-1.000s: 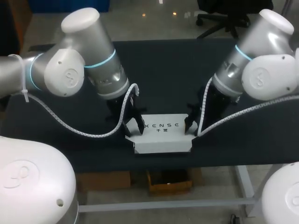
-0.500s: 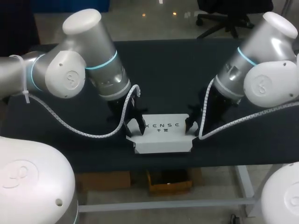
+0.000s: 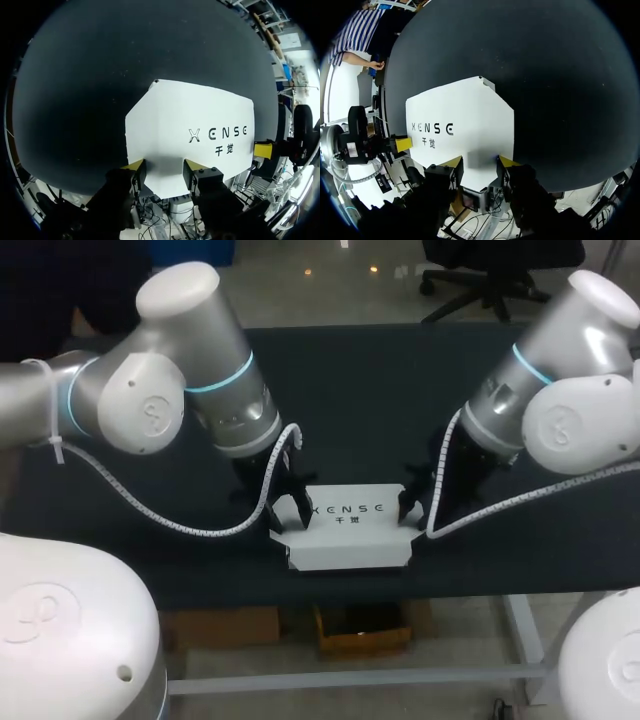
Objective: Assemble the packaging by folding the flat box into shape, placing the metal phone stand inside, and closing the box properly
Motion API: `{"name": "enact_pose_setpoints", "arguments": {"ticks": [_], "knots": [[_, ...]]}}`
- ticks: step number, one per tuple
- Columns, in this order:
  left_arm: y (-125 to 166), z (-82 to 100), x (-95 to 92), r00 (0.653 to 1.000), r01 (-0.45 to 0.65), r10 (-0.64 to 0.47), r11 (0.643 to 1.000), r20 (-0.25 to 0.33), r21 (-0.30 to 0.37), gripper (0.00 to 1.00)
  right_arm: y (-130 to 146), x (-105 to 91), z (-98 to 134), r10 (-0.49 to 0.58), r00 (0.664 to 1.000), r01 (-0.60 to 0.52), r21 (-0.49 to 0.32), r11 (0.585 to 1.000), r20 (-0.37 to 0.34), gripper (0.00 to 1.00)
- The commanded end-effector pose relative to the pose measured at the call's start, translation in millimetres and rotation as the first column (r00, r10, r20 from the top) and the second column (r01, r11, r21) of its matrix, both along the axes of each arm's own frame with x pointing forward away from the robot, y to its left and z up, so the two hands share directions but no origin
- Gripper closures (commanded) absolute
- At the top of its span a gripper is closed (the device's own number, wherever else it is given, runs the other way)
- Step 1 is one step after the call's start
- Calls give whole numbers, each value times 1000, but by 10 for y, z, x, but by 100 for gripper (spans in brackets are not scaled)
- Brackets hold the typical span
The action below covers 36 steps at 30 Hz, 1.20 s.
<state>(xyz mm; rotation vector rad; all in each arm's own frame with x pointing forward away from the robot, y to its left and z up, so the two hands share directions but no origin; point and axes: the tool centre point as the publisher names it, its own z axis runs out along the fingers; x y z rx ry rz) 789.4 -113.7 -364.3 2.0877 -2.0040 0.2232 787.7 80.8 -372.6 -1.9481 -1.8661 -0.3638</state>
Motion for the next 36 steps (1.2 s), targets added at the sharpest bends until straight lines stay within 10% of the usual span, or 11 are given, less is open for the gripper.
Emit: {"name": "enact_pose_setpoints", "arguments": {"ticks": [1,36], "knots": [[8,-44,-27,1000,-6,6,1000,18,-6,52,32,21,-44,0,1000,0,-4,1000,-3,60],[61,-69,47,1000,-5,5,999,14,-33,51,64,53,20,-12,1000,12,-3,1000,23,53]]}}
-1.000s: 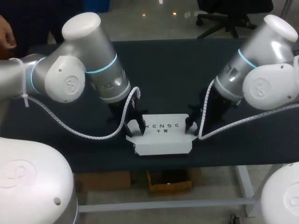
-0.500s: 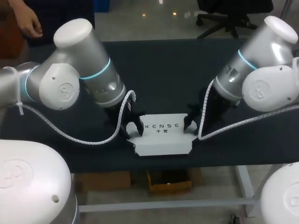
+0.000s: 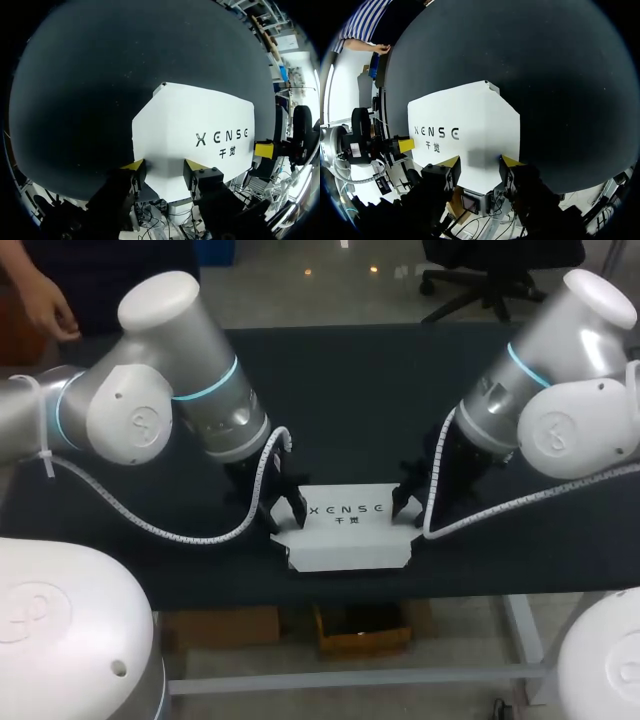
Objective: Assemble the packaging by folding the flat box into shape, placing the metal phone stand inside, and closing the box properly
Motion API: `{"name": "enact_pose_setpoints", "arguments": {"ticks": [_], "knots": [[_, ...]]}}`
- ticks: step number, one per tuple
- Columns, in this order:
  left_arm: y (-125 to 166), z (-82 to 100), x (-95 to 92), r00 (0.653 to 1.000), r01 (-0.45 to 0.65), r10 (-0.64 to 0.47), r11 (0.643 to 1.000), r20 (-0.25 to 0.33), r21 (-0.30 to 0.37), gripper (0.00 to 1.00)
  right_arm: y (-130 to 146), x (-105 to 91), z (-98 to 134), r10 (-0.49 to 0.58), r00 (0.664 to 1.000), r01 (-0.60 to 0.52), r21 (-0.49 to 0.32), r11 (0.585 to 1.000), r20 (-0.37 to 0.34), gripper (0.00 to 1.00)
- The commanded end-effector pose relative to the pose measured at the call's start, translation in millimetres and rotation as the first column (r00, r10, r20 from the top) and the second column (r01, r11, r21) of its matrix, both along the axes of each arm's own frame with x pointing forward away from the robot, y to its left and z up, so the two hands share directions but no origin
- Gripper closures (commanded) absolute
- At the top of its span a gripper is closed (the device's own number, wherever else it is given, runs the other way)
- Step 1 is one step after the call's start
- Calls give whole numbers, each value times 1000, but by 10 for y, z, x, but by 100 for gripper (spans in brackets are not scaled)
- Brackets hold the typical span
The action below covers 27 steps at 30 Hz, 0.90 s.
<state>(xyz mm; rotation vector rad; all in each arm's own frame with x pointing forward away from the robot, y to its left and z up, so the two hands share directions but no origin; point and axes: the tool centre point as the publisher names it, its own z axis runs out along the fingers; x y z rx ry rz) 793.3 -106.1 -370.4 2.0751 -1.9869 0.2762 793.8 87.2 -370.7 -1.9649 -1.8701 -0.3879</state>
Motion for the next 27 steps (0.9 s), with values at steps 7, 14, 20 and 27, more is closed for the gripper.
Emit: {"name": "enact_pose_setpoints", "arguments": {"ticks": [7,14,20,27], "knots": [[-15,-7,8,1000,1,-1,1000,-1,4,42,0,-8,1,0,1000,0,0,1000,1,53],[-15,-7,8,1000,1,-1,1000,-1,4,51,0,-8,1,0,1000,0,0,1000,1,51],[-15,-7,8,1000,1,-1,1000,-1,4,48,0,-8,1,0,1000,0,0,1000,1,52],[-16,-9,4,1000,-1,1,1000,0,6,46,2,0,-12,0,1000,0,0,1000,3,54]]}}
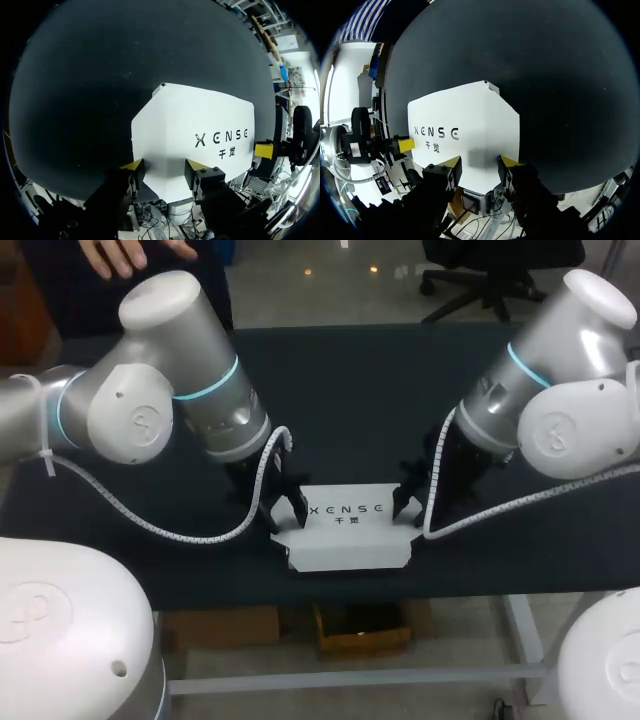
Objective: Assemble the packaging by folding the flat box into shape, placing the metal phone stand inside, and closing the box properly
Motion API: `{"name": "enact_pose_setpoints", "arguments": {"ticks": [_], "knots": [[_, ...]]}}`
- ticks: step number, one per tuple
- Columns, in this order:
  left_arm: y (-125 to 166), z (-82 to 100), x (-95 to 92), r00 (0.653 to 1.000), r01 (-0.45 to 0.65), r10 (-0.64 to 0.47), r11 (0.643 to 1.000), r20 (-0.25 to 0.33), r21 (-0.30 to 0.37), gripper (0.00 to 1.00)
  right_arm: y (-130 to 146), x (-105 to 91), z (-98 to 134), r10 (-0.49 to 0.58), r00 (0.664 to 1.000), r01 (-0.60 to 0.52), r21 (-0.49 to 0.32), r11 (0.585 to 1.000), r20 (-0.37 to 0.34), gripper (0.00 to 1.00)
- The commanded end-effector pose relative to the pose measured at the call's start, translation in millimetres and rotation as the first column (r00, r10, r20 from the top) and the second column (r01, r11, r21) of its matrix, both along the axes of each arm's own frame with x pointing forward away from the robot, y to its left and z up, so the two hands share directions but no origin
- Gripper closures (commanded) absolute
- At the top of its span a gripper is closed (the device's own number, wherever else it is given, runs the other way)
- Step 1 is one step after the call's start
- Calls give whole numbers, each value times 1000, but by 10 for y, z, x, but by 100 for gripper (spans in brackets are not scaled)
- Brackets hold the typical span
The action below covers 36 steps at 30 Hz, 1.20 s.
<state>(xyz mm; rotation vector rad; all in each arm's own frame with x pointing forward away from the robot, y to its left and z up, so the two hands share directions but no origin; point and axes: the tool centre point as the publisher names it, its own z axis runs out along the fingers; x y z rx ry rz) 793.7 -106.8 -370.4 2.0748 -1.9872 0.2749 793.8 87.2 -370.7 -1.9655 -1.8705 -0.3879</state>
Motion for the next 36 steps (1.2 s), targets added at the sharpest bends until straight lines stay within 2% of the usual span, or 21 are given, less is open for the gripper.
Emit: {"name": "enact_pose_setpoints", "arguments": {"ticks": [1,10,17,36], "knots": [[-10,-11,-3,1000,-3,3,1000,2,5,44,3,3,-21,1,1000,-1,0,1000,4,54],[-1,-63,-31,1000,-3,3,1000,23,-4,40,-46,2,-105,-4,1000,4,14,1000,30,53],[0,-108,-30,999,-3,4,1000,40,-21,41,-42,9,-138,-6,998,3,43,999,55,56],[-16,-166,-47,997,2,4,997,83,-71,41,-26,-4,-215,-5,998,-1,91,996,64,55]]}}
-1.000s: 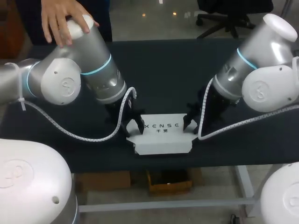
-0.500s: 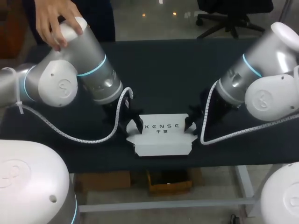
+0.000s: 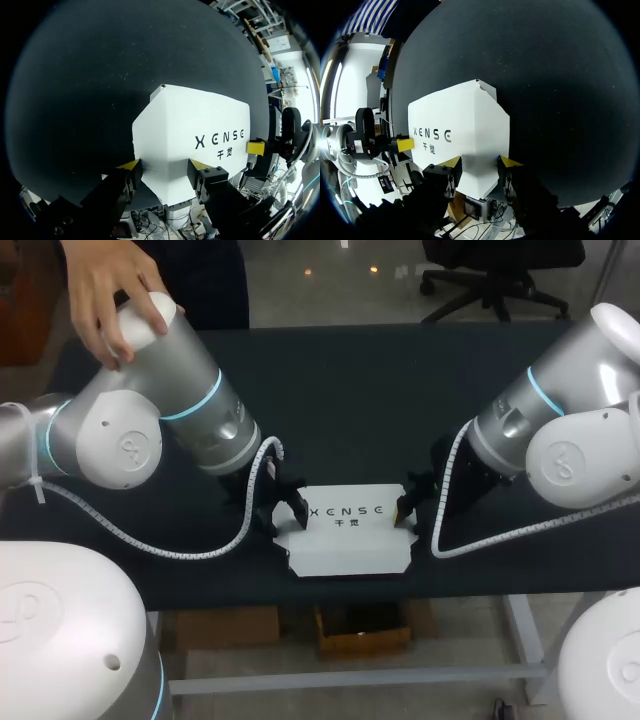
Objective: Assemble the packaging by folding the flat box into shape, placing the metal phone stand inside, and closing the box properly
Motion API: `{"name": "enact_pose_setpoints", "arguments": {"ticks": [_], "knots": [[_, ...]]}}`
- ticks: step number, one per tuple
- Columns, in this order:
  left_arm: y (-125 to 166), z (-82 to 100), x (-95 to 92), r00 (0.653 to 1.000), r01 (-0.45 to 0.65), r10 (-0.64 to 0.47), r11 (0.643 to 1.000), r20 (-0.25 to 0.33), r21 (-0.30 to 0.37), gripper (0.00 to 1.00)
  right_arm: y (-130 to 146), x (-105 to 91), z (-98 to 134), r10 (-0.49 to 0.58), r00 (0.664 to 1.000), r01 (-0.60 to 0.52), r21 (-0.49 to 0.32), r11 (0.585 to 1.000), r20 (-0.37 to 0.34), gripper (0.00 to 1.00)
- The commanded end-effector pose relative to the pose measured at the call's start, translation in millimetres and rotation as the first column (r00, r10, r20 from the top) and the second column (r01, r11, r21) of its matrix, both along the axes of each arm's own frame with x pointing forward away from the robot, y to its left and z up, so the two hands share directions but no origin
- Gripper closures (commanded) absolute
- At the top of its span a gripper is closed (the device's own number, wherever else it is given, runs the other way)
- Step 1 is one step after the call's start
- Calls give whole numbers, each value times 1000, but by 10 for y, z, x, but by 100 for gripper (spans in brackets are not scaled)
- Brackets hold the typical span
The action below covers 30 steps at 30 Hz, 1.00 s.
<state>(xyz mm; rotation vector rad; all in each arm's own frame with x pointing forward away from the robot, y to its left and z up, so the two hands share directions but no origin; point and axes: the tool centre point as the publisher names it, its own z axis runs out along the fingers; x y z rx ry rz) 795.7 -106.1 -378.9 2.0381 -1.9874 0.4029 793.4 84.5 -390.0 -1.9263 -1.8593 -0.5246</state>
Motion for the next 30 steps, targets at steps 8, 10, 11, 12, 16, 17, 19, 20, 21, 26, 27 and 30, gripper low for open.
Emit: {"name": "enact_pose_setpoints", "arguments": {"ticks": [8,10,11,12,16,17,19,20,21,26,27,30], "knots": [[-2,-109,-46,999,-3,4,999,42,-33,42,20,7,-52,6,1000,-6,24,1000,3,56],[-2,-117,-38,999,-1,2,999,44,-38,44,24,11,-57,7,1000,-7,25,1000,2,56],[-3,-120,-35,999,0,2,999,45,-39,45,26,12,-59,8,1000,-8,26,1000,2,56],[-3,-121,-33,999,0,1,999,48,-40,46,27,13,-61,8,1000,-8,26,1000,2,55],[-1,-132,-25,999,2,0,999,54,-47,49,27,19,-78,8,1000,-8,29,1000,2,56],[-1,-135,-23,998,4,-1,999,56,-50,49,27,19,-83,8,1000,-8,30,1000,2,56],[0,-142,-20,998,6,-3,999,57,-53,47,26,21,-92,8,1000,-8,34,999,3,56],[-1,-144,-19,998,8,-4,998,58,-56,47,26,22,-96,8,1000,-9,37,999,4,56],[-1,-148,-18,998,7,-4,998,59,-57,47,27,23,-99,9,1000,-9,39,999,4,56],[-6,-165,-9,998,12,-8,997,56,-73,47,34,27,-106,11,1000,-12,62,998,16,55],[-6,-166,-8,998,12,-8,997,56,-74,47,36,27,-108,11,1000,-12,66,998,18,55],[-8,-168,-5,998,15,-11,996,55,-82,47,43,28,-110,11,999,-13,84,996,30,56]]}}
